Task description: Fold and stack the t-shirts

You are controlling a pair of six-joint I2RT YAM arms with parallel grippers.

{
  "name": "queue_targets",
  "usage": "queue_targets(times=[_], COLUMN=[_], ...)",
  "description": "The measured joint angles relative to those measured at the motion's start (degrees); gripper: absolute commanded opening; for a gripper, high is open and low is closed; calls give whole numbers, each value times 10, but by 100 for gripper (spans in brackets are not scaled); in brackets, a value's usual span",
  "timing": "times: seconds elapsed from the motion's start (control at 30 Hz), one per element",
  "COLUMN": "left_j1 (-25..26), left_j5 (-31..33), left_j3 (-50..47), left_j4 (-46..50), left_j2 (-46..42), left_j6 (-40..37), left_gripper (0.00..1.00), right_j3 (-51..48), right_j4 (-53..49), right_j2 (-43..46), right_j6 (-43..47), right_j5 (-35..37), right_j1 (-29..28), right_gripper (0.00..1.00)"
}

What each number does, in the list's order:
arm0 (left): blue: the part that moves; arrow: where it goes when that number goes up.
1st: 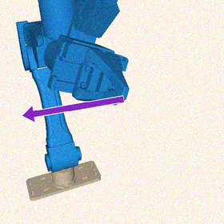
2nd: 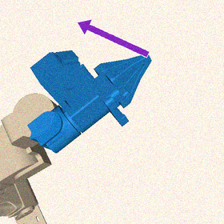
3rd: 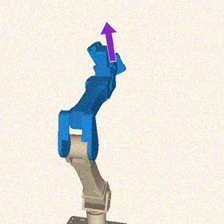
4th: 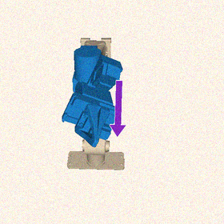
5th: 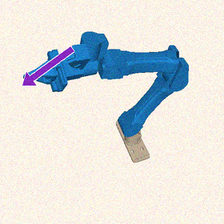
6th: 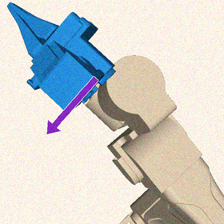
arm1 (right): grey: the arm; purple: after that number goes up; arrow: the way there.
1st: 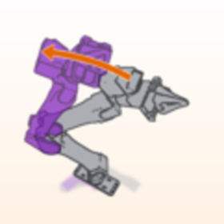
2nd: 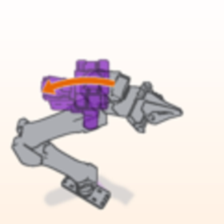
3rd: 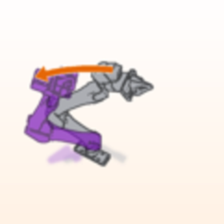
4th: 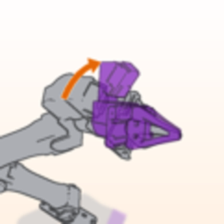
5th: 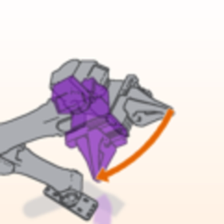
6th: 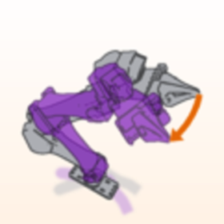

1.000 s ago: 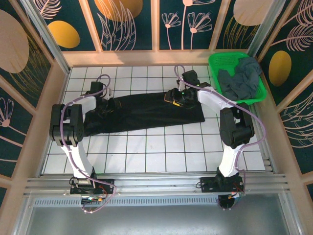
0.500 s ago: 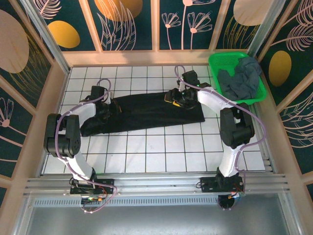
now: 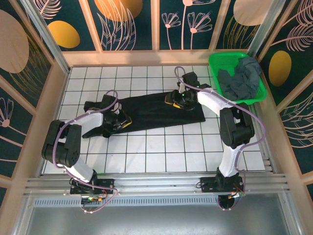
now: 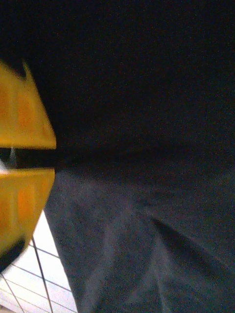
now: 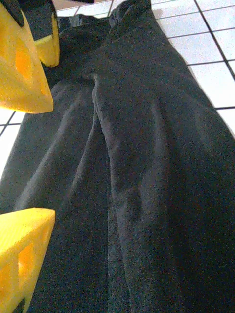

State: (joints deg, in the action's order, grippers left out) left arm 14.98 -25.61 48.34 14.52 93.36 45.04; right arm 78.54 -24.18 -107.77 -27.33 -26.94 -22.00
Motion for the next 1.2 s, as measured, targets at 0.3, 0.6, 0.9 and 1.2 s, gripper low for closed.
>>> queue_targets(times=[0.3, 0.6, 0.9, 1.2], left_j1=[11, -96, -170, -172], left_j5=[9, 129, 181, 231], left_j3=[13, 57, 50, 47], left_j4=[14, 109, 134, 152], left_j2=[-10, -50, -9, 0], left_j6=[53, 30, -22, -46], left_gripper=[40, 28, 34, 39], right_j3=[-13, -45, -46, -46], right_j4=[4, 20, 24, 24], right_j2=[0, 3, 7, 8], right_j6=[0, 2, 11, 15], right_j5=[-7, -46, -65, -77], right_j1=[3, -1, -10, -10], right_gripper=[54, 54, 54, 55])
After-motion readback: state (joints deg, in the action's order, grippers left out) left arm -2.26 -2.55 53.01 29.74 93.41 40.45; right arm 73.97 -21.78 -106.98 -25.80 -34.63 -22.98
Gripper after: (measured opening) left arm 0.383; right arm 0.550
